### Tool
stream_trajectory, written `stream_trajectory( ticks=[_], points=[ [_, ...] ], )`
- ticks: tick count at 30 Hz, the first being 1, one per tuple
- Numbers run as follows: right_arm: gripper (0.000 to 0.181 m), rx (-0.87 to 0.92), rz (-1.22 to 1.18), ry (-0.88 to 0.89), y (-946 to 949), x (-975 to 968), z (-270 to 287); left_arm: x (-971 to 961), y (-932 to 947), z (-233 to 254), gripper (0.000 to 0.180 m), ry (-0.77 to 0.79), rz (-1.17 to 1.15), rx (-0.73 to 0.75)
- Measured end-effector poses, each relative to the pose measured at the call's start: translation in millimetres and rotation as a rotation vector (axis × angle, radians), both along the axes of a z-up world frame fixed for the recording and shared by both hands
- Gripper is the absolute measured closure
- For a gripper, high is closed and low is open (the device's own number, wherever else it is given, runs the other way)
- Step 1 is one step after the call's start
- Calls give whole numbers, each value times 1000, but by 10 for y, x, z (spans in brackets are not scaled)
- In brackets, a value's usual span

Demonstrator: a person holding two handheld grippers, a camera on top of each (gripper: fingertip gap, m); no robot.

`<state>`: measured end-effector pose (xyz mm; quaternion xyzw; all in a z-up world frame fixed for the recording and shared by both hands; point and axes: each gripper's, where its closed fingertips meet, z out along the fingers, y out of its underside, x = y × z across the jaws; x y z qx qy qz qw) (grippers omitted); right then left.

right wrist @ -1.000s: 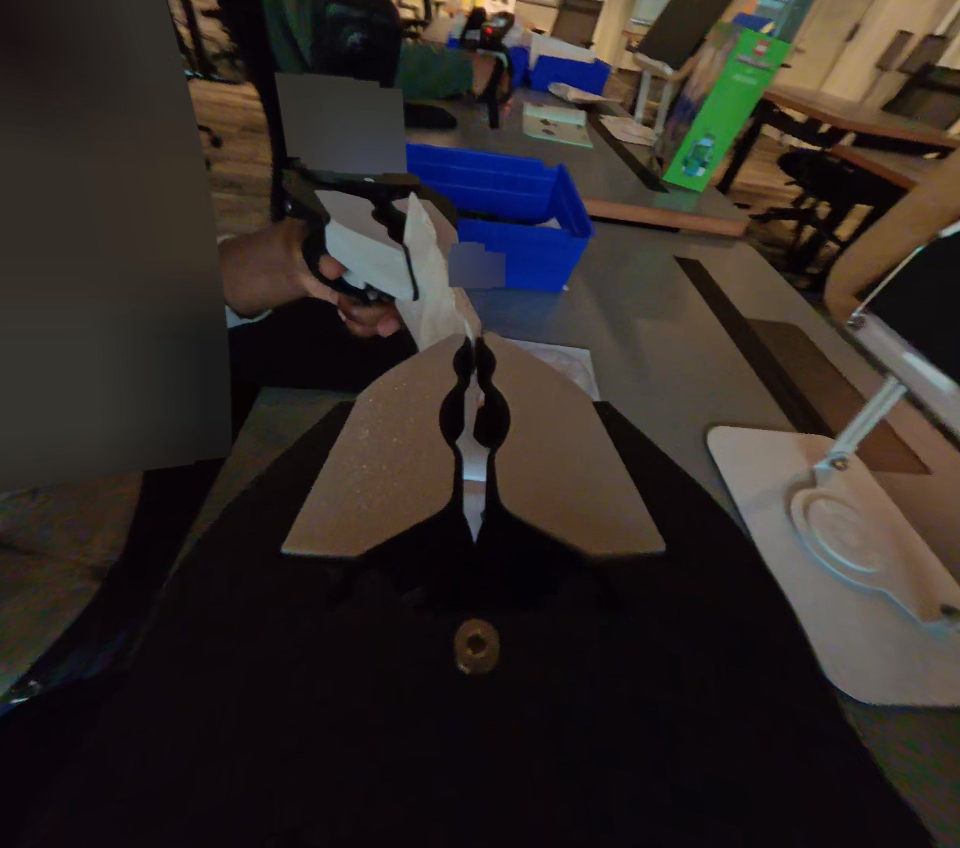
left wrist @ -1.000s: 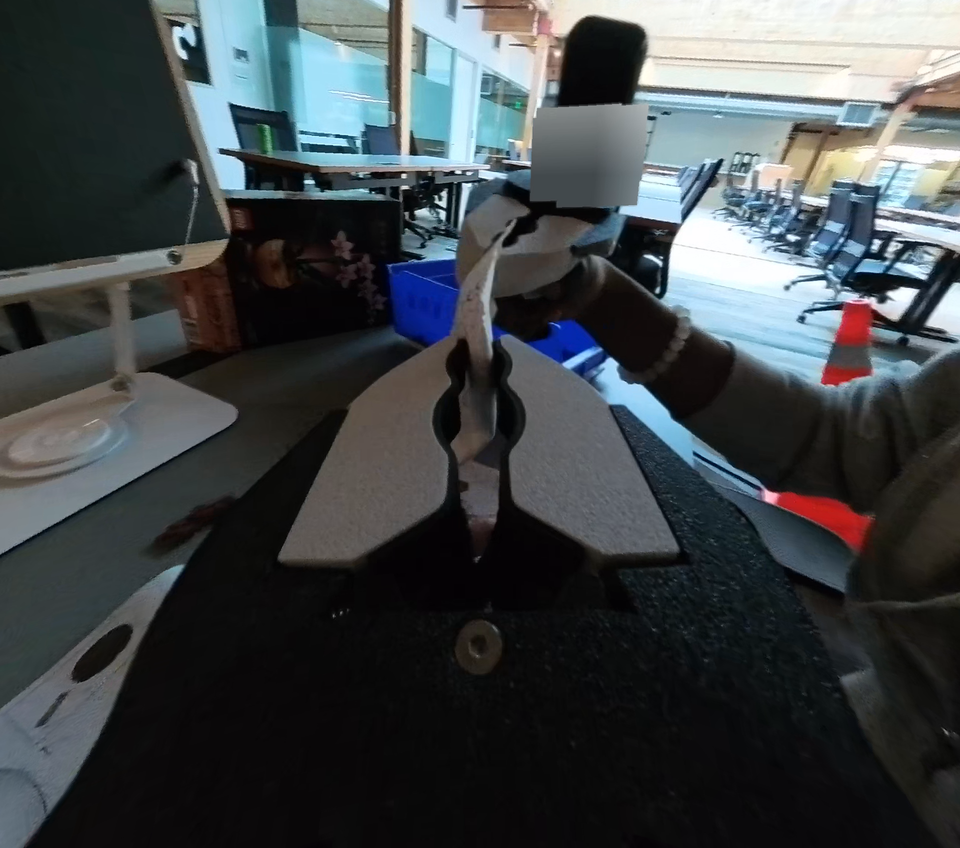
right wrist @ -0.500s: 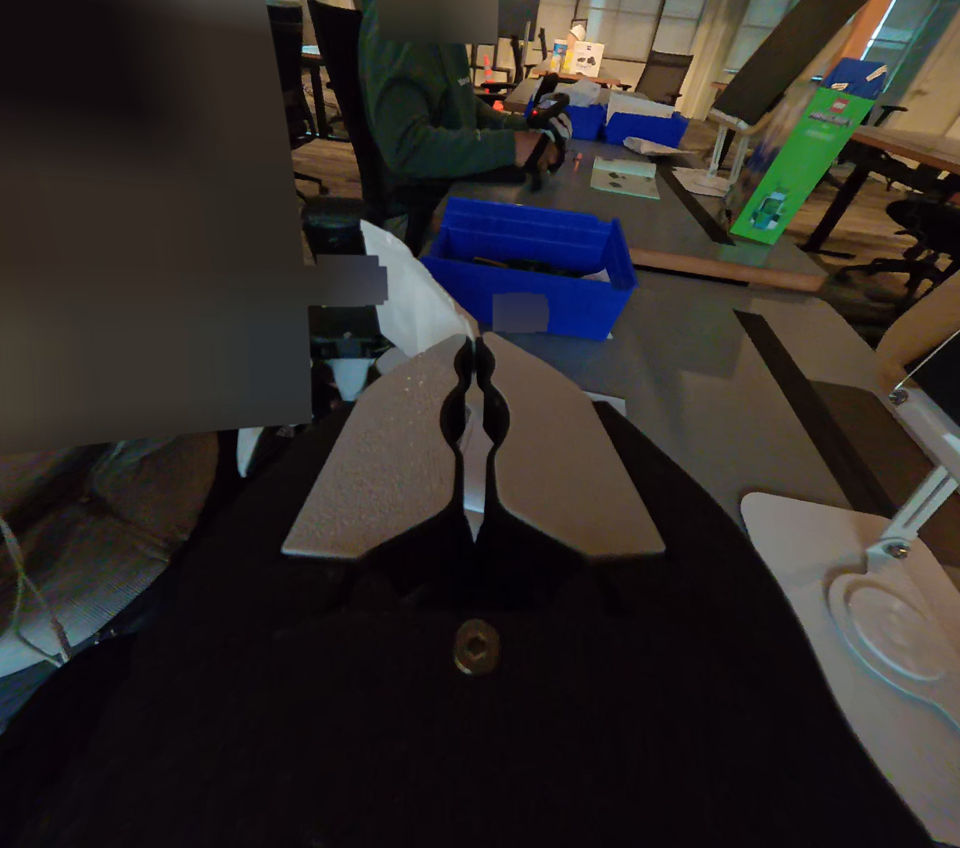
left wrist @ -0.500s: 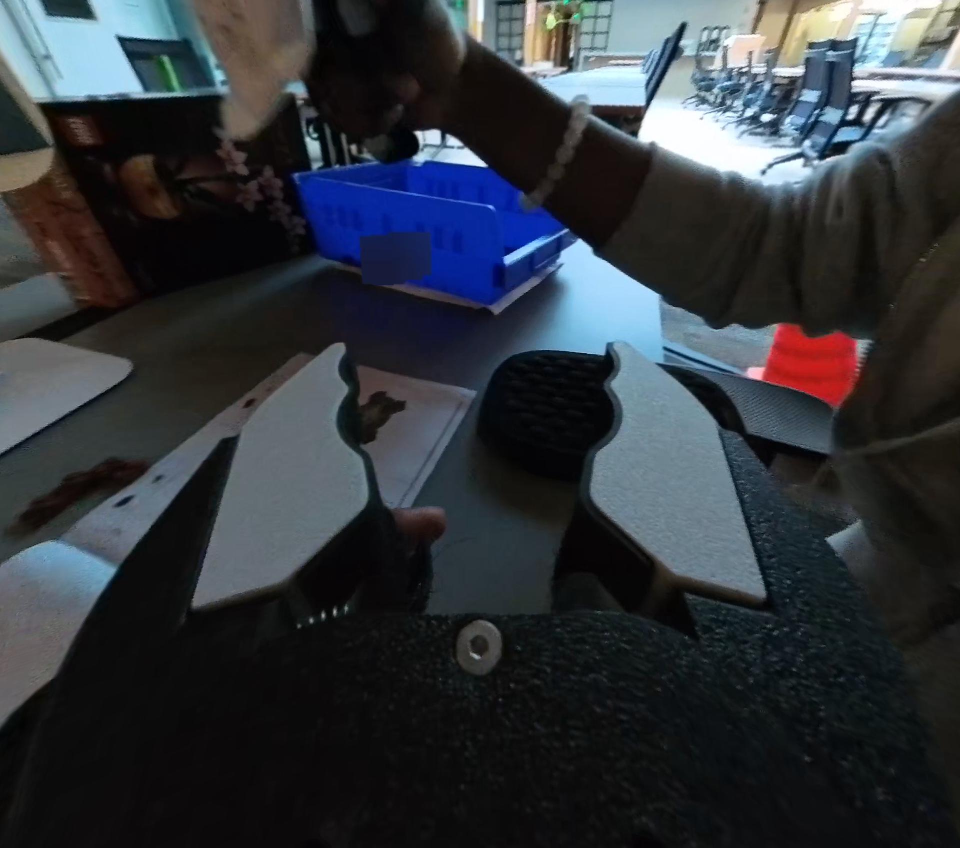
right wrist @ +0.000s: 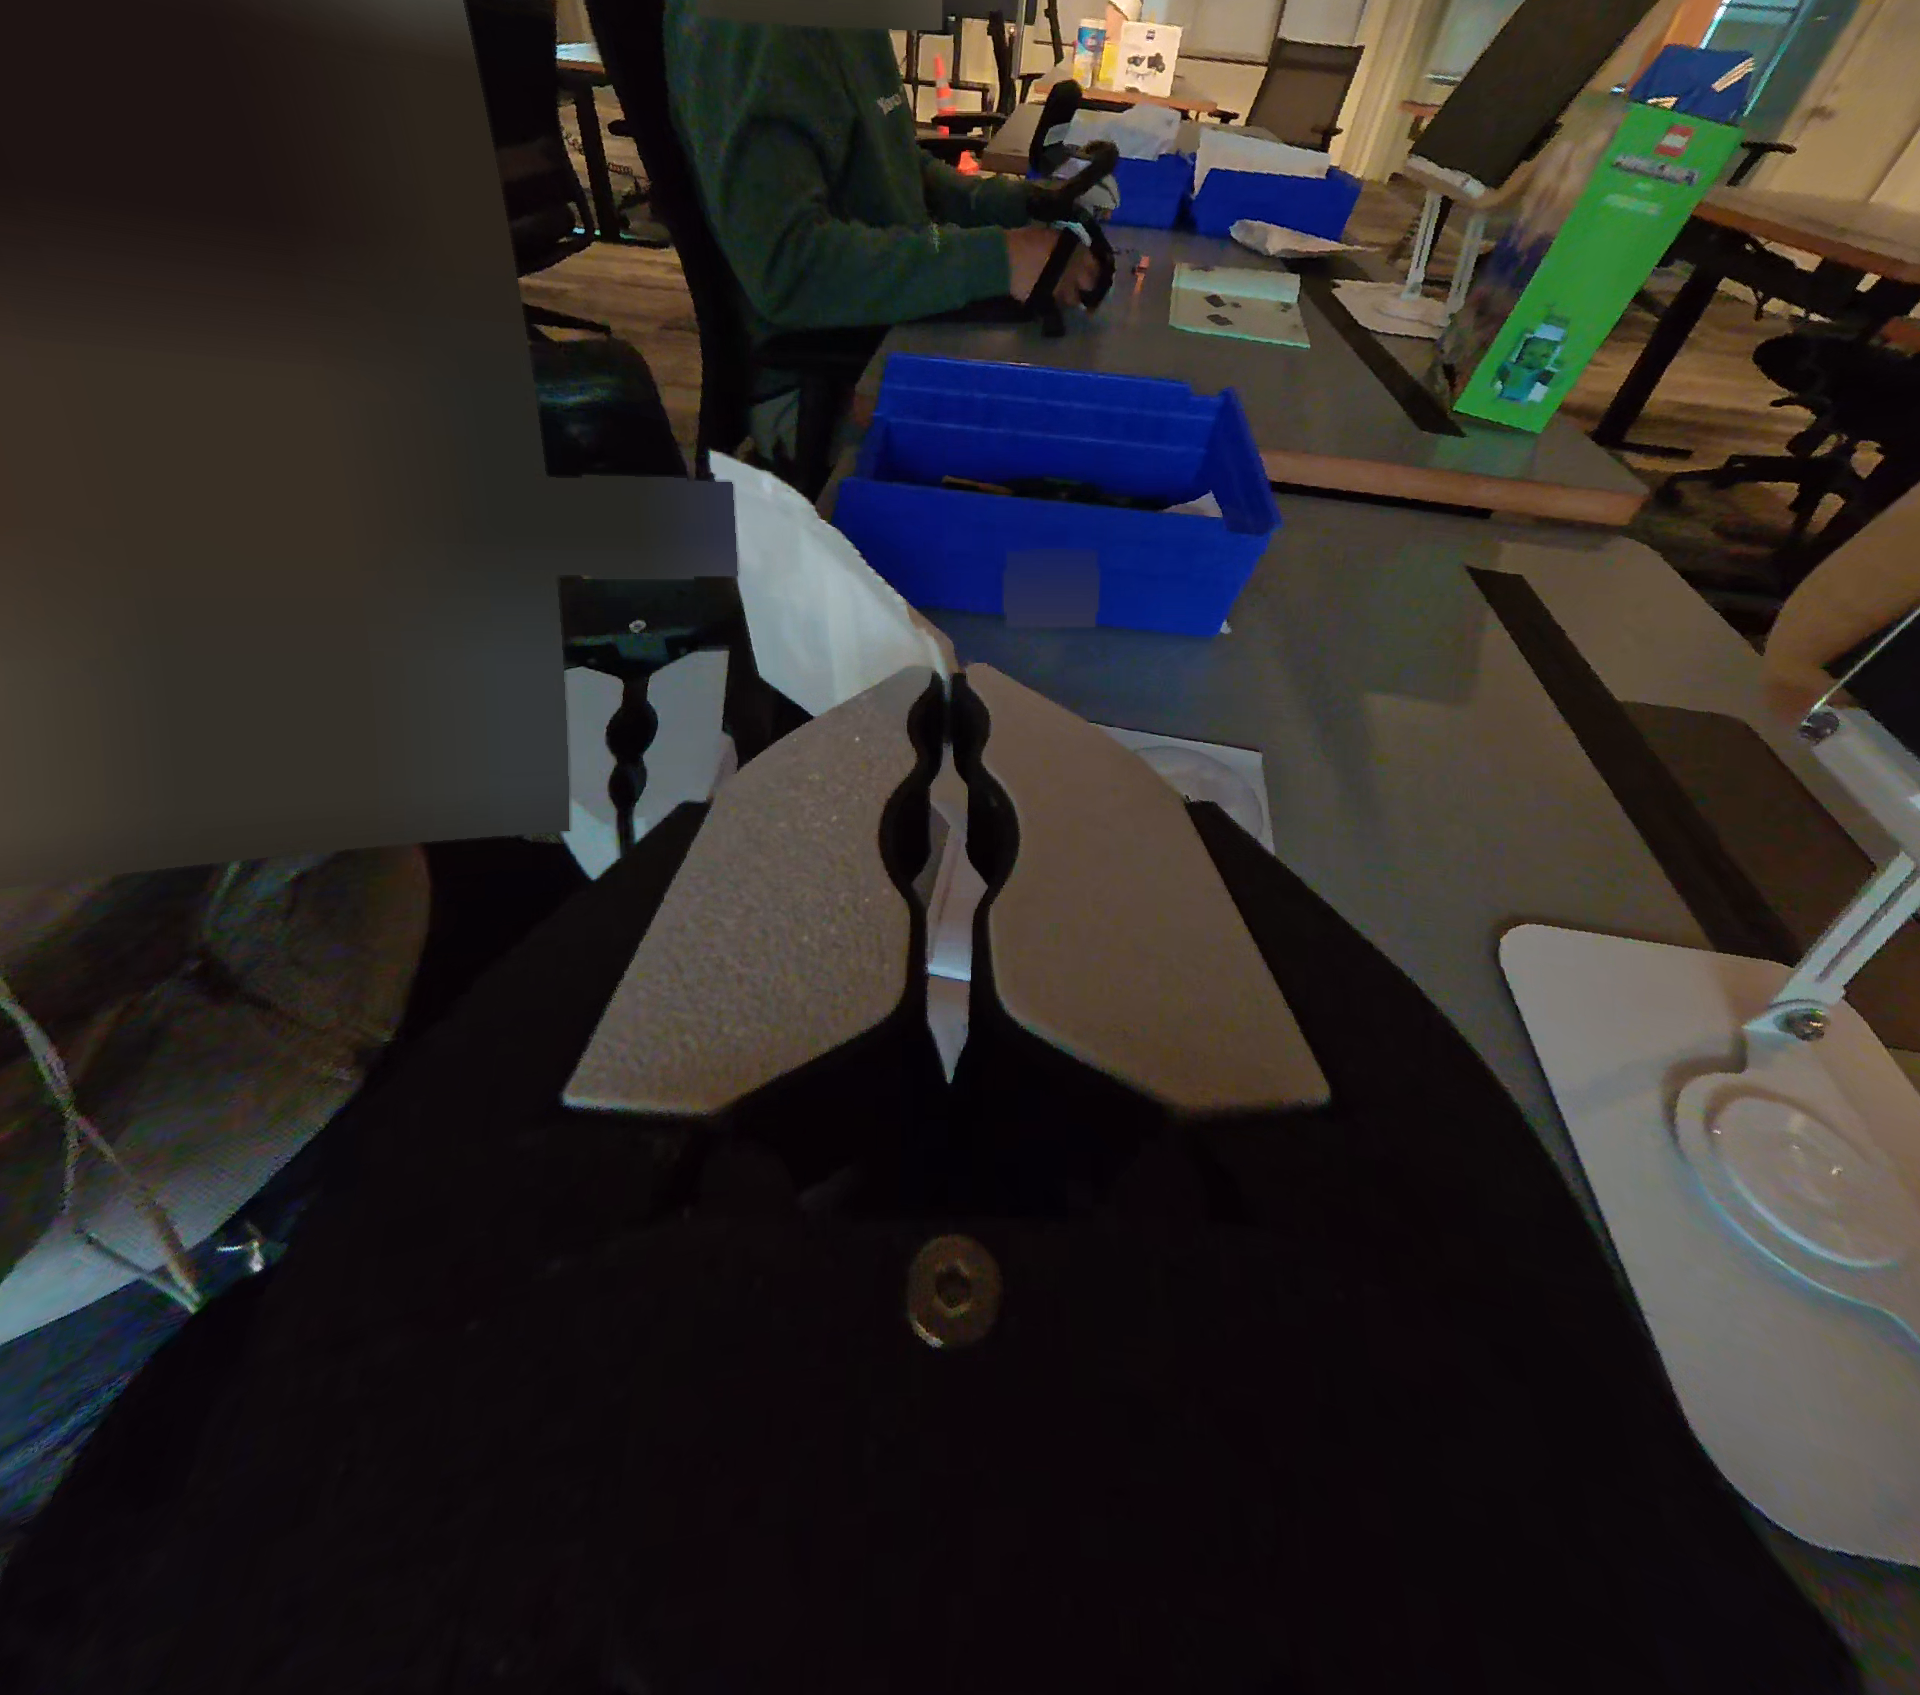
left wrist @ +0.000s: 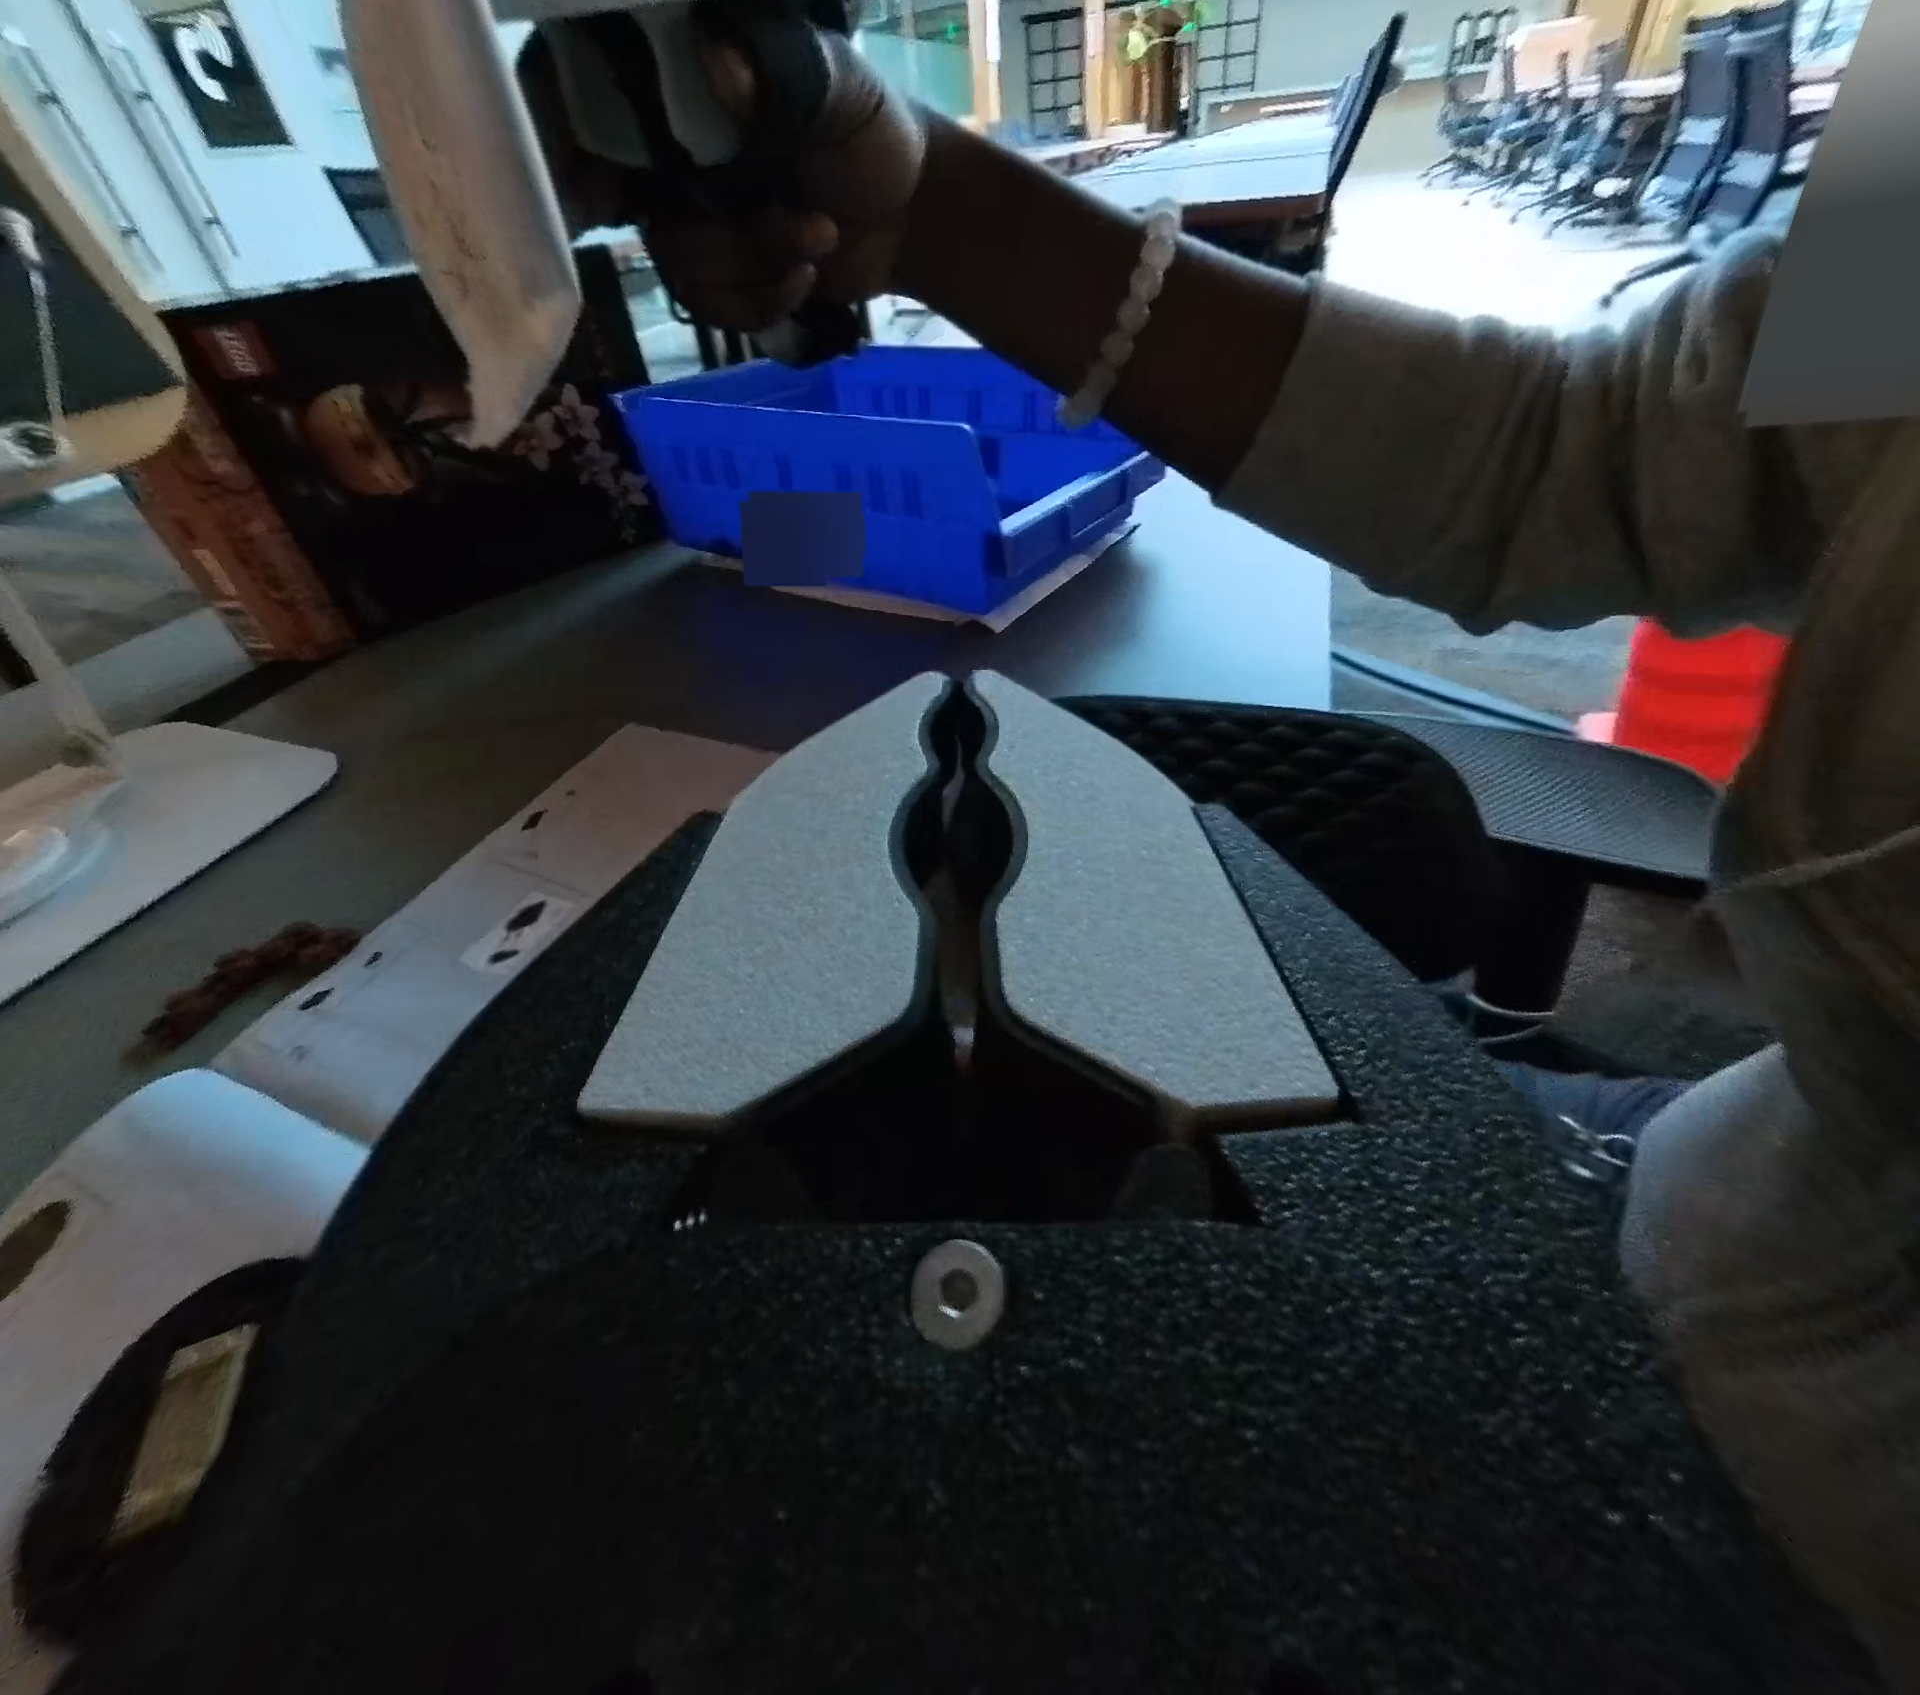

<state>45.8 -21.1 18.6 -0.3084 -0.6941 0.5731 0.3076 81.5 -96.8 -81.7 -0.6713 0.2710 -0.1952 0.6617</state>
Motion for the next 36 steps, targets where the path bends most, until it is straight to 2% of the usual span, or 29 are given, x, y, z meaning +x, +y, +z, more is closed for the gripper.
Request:
stream_trajectory(
  ticks=[4, 8, 10, 14, 17, 27, 36],
  points=[
    [181, -5, -8, 21, -68, 44, 36, -34, -110, 7, 179, 16, 45, -15],
    [181, 7, -29, 15, -140, 113, 38, -54, -191, 49, 166, -27, 66, -15],
    [181, 8, -41, 19, -179, 156, 45, -78, -221, 75, 151, -44, 89, -15],
    [181, 6, -79, 28, -264, 250, 47, -190, -266, 161, 105, -84, 165, -6],
    [181, 15, -122, 11, -304, 291, 4, -292, -359, 221, 91, -106, 221, 2],
    [181, 1, -151, 18, -652, 433, -55, -499, -799, 299, 91, -110, 302, 24],
    [181, 58, -379, 56, -775, 517, -103, -605, -1003, 253, 99, -117, 345, 38]
  ],
)
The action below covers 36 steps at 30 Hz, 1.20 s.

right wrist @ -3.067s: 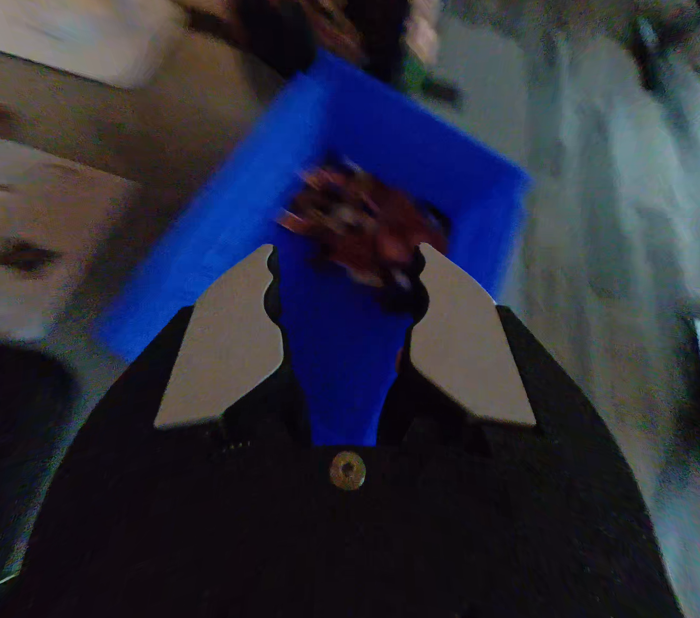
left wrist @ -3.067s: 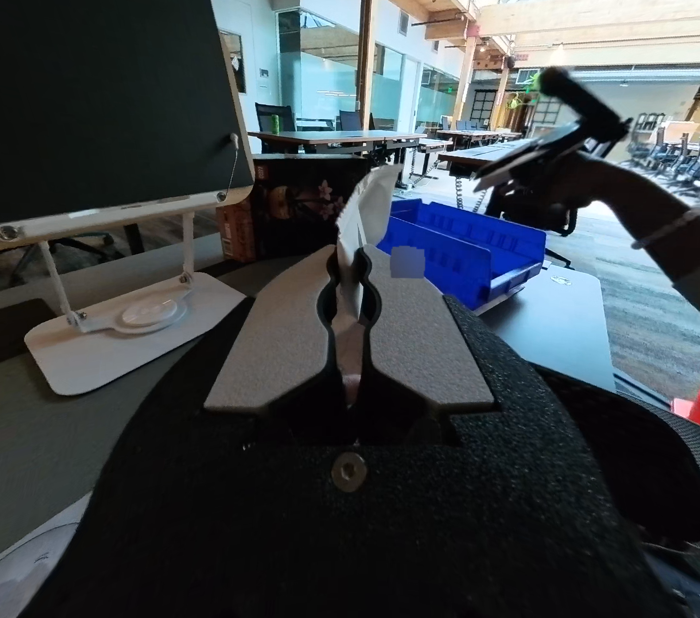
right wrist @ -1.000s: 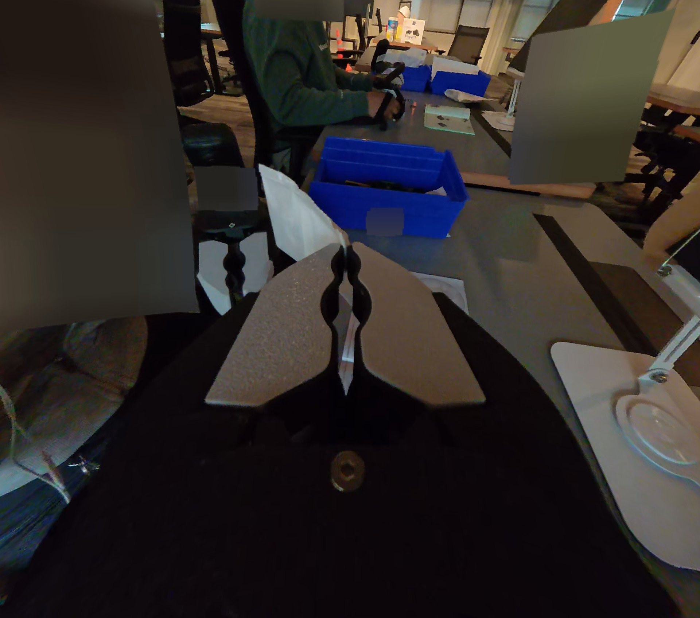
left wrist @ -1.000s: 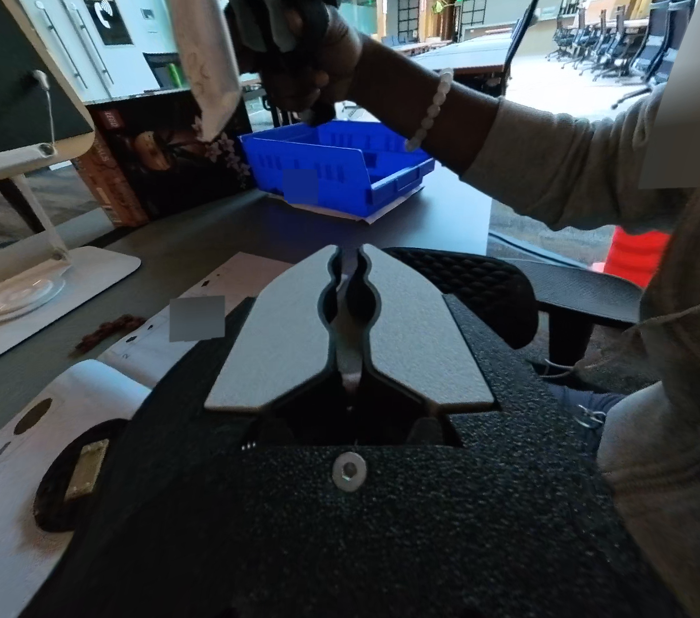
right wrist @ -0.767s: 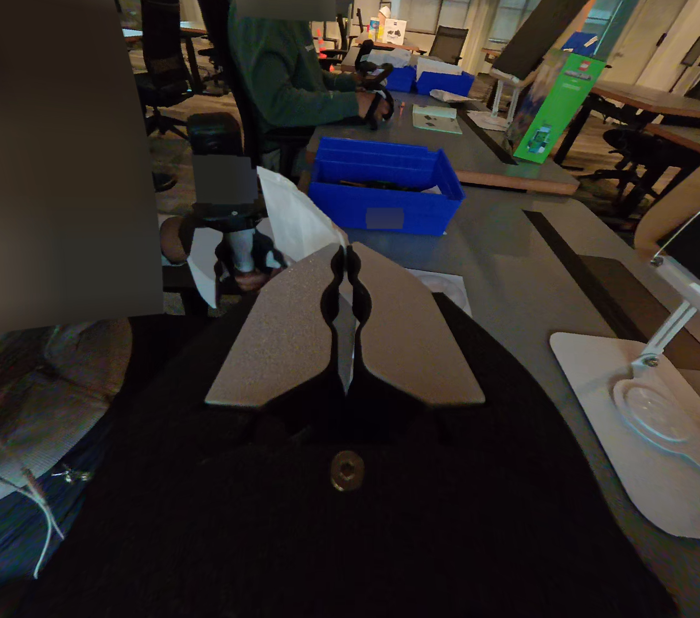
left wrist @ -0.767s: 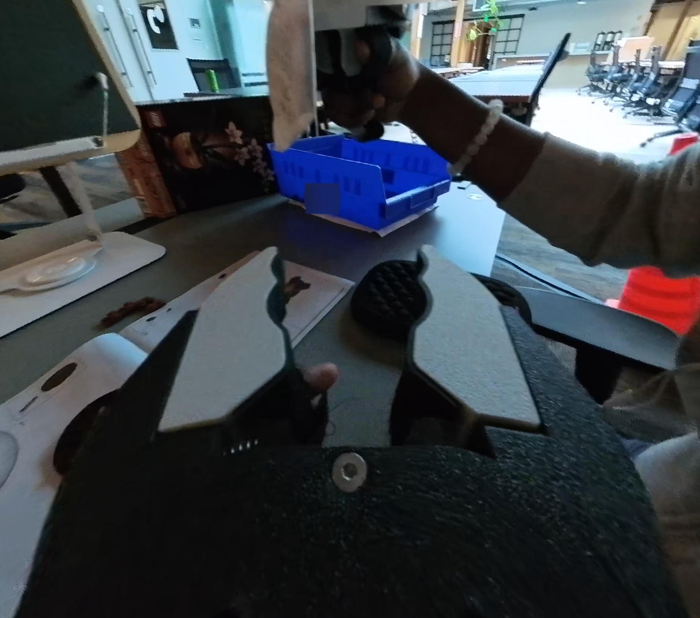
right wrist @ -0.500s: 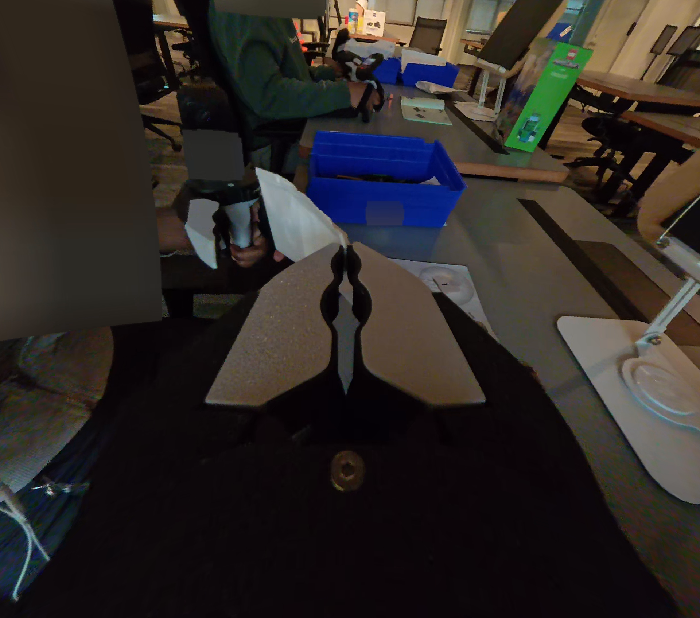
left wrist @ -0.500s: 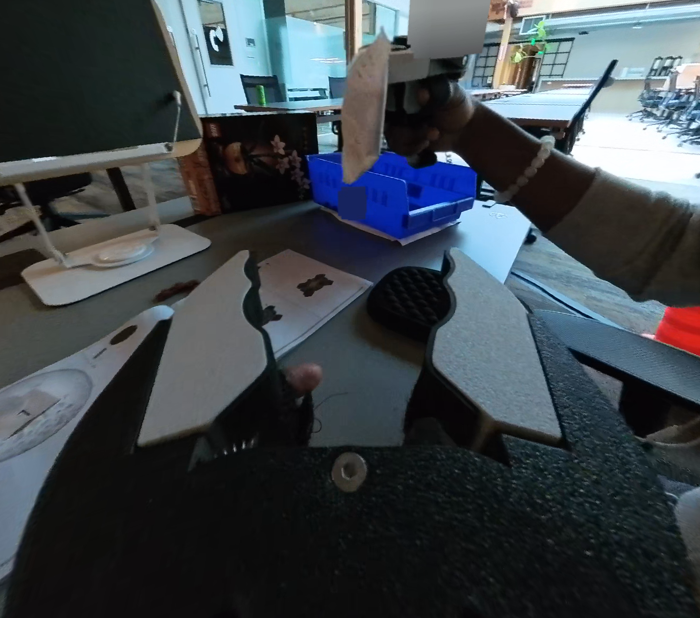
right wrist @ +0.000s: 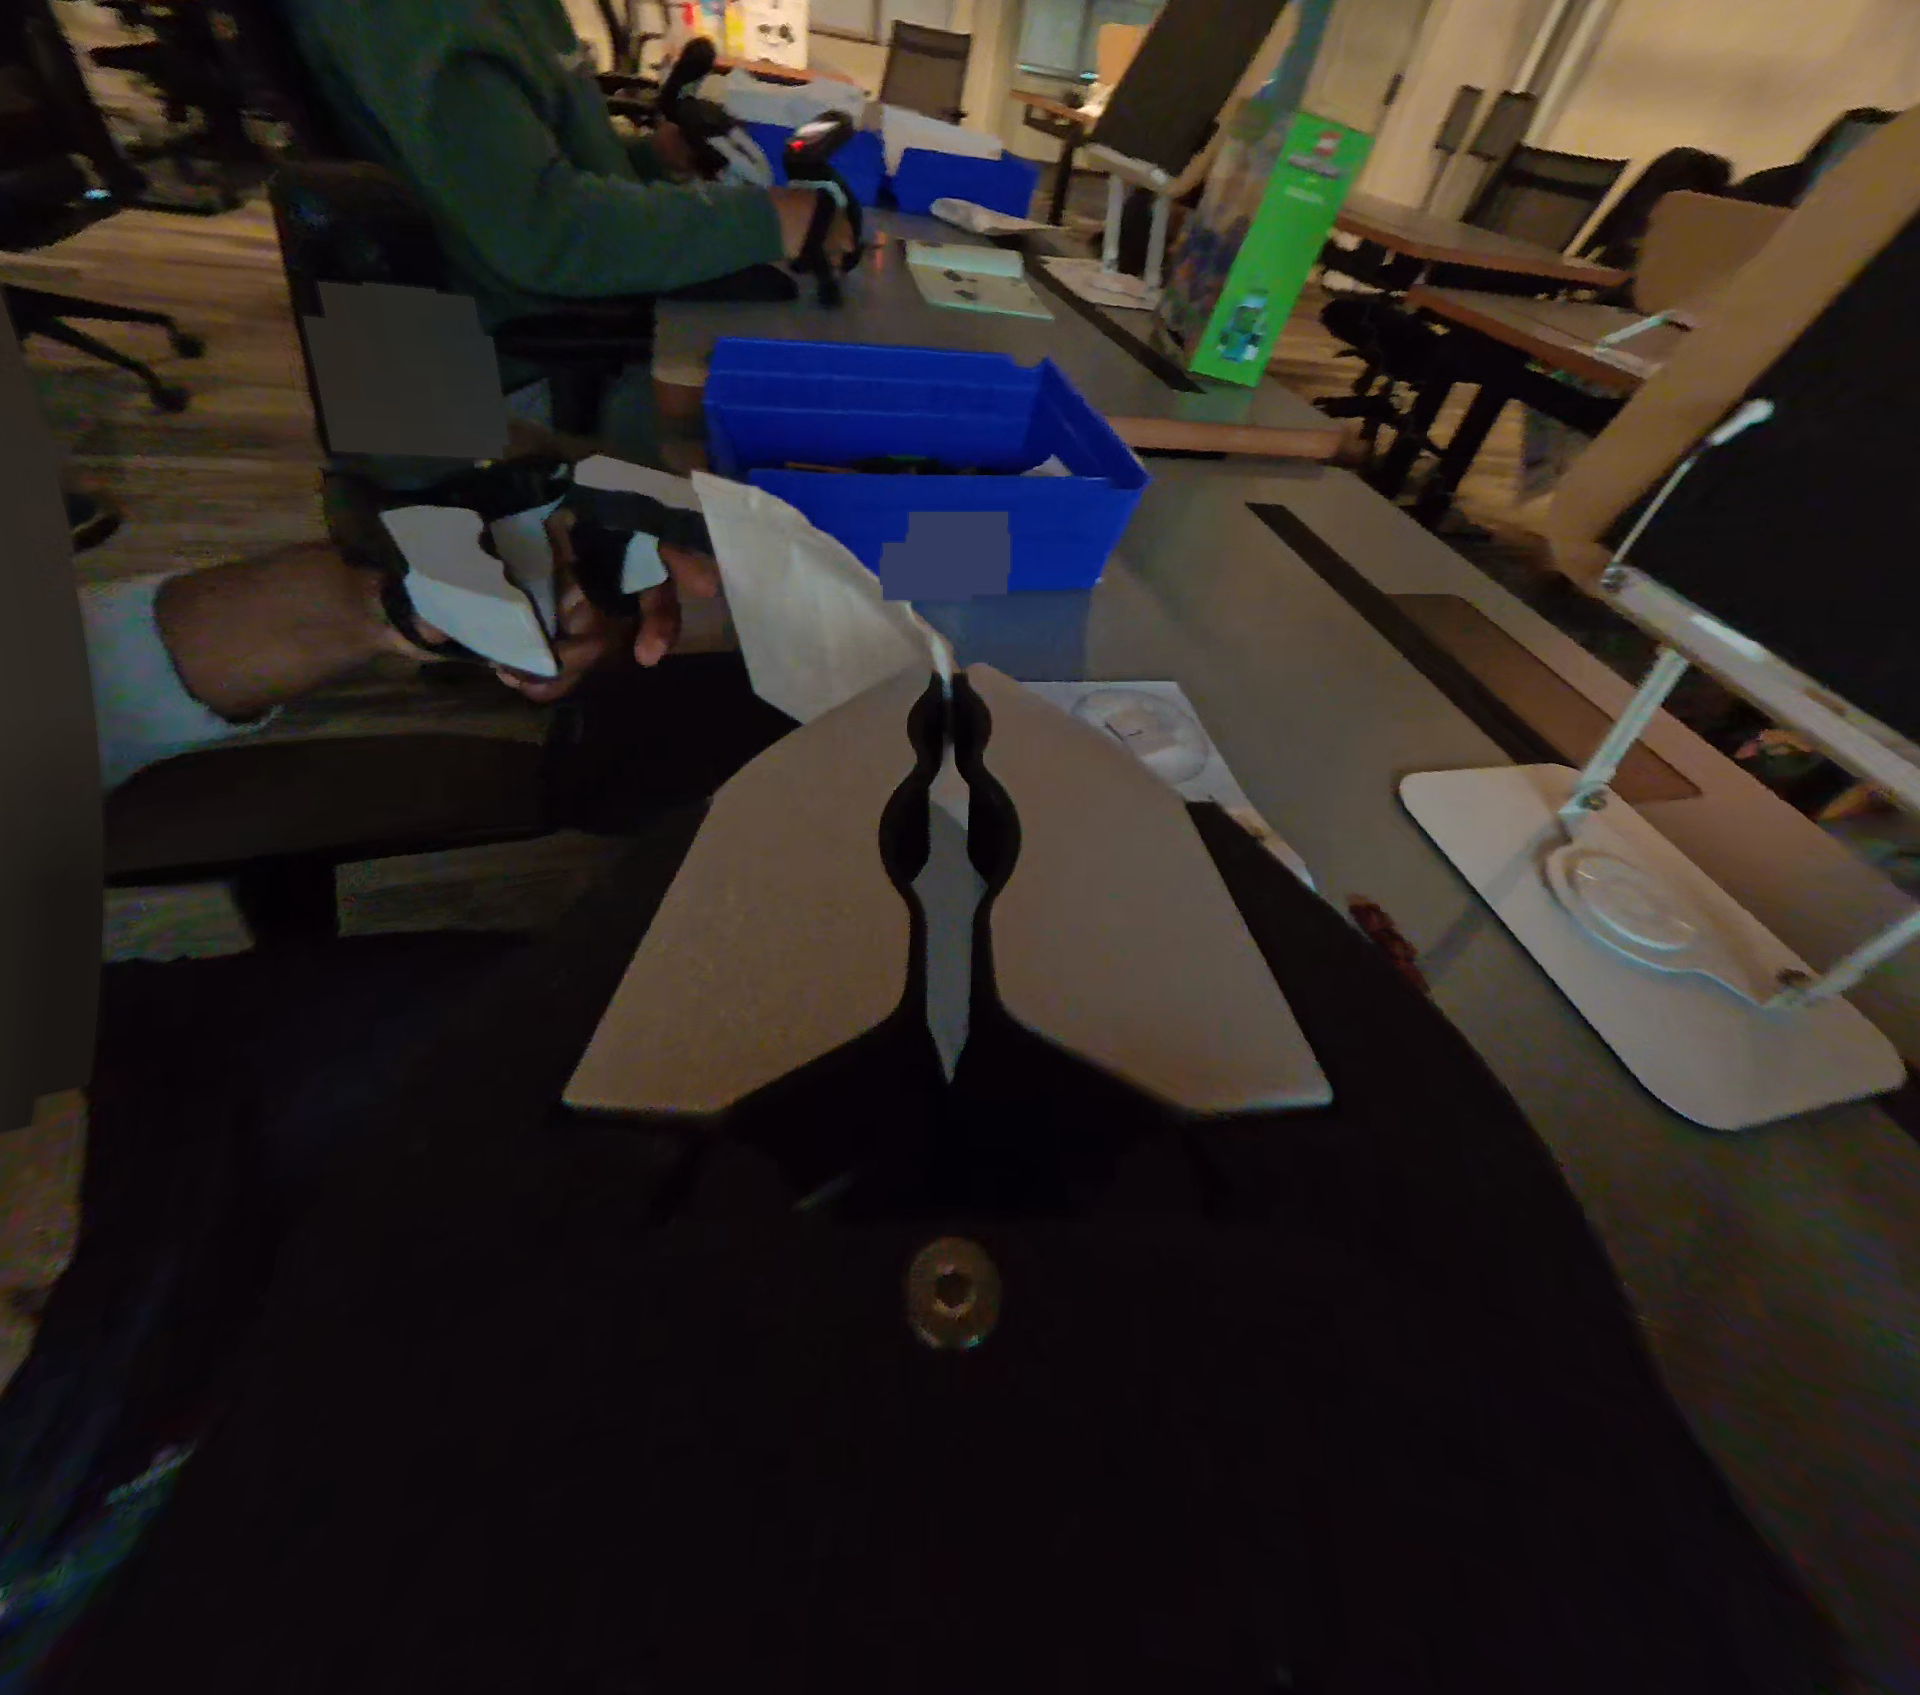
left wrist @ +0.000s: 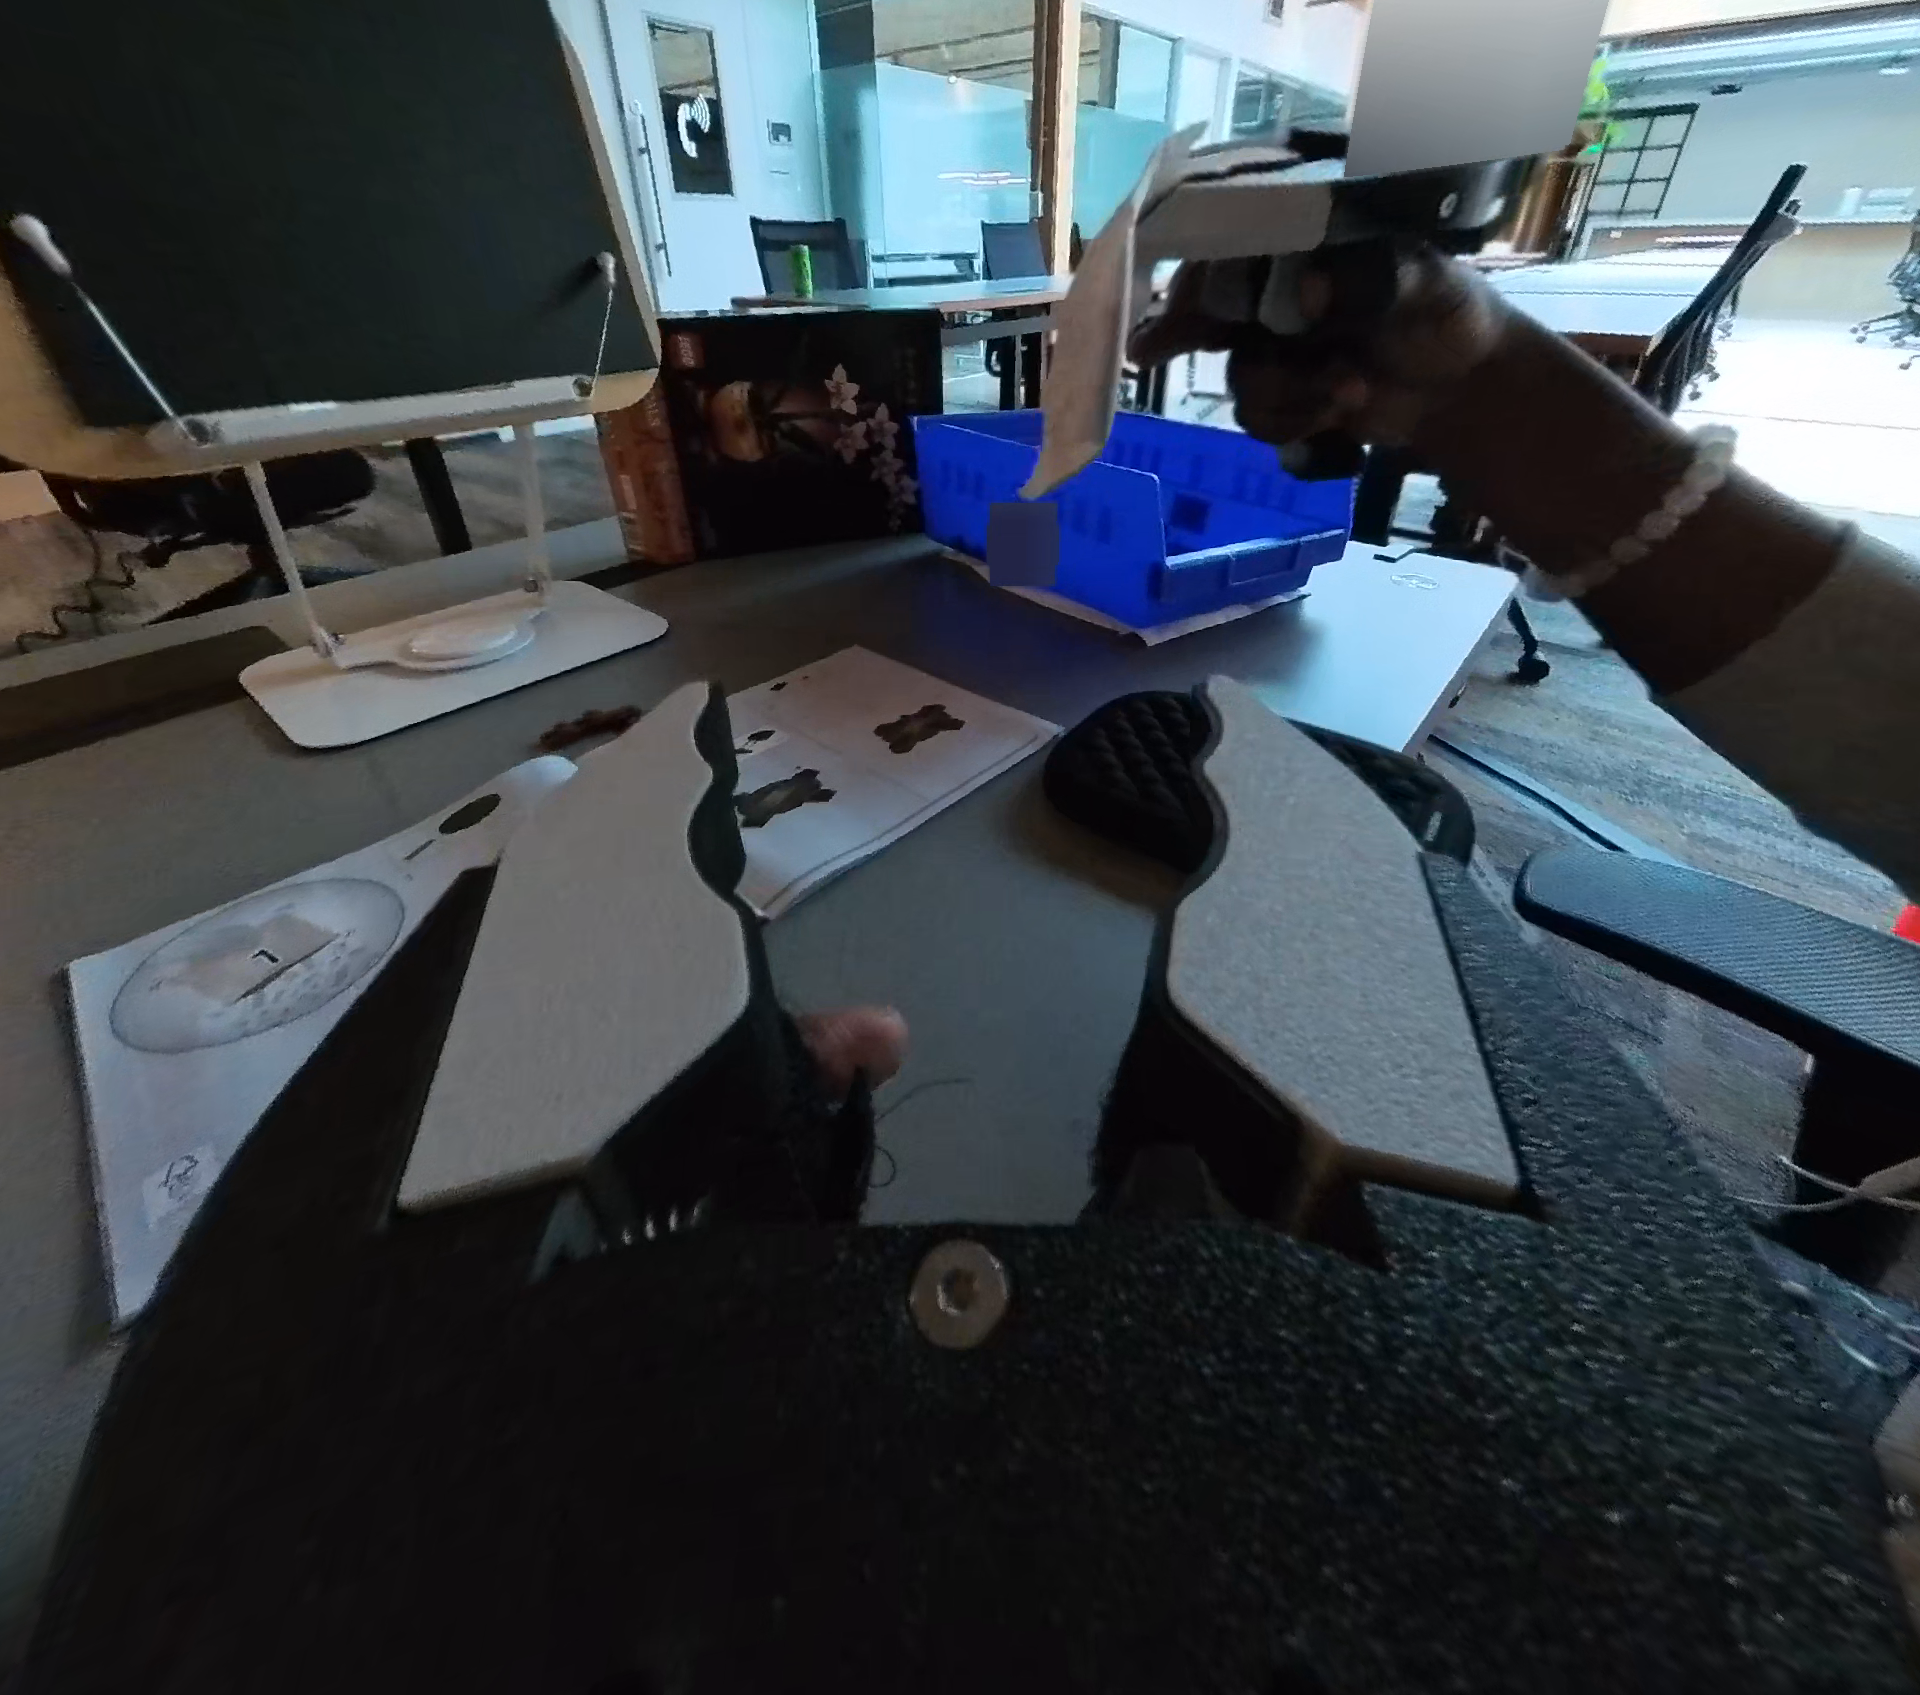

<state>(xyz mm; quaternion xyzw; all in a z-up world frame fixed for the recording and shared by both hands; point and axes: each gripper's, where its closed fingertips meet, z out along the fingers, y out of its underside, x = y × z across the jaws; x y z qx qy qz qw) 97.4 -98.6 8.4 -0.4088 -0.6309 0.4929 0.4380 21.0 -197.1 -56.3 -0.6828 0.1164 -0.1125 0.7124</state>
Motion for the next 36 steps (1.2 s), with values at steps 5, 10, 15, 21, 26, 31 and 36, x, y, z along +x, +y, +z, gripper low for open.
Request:
stream_trajectory(
  ticks=[5, 10, 15, 21, 26, 31, 36],
  points=[
    [181, -24, -100, 20, -24, 78, -55, -48, 32, -62, 103, -7, 5, -5],
    [181, -24, -263, 25, 54, 98, -224, -93, 138, -127, 112, 13, 30, -8],
    [181, -52, -399, 52, 205, 26, -504, -186, 285, -233, 121, -3, 37, -23],
    [181, -82, -528, 66, 426, 36, -812, -278, 449, -264, 141, -12, 63, -17],
    [181, -117, -540, 74, 474, 16, -1036, -299, 521, -378, 180, -25, 34, -18],
    [181, -170, -527, 71, 493, -1, -1223, -278, 538, -416, 180, -20, 12, -21],
    [181, -207, -524, 88, 524, 22, -1235, -303, 562, -452, 178, -54, 6, -42]
  ],
)
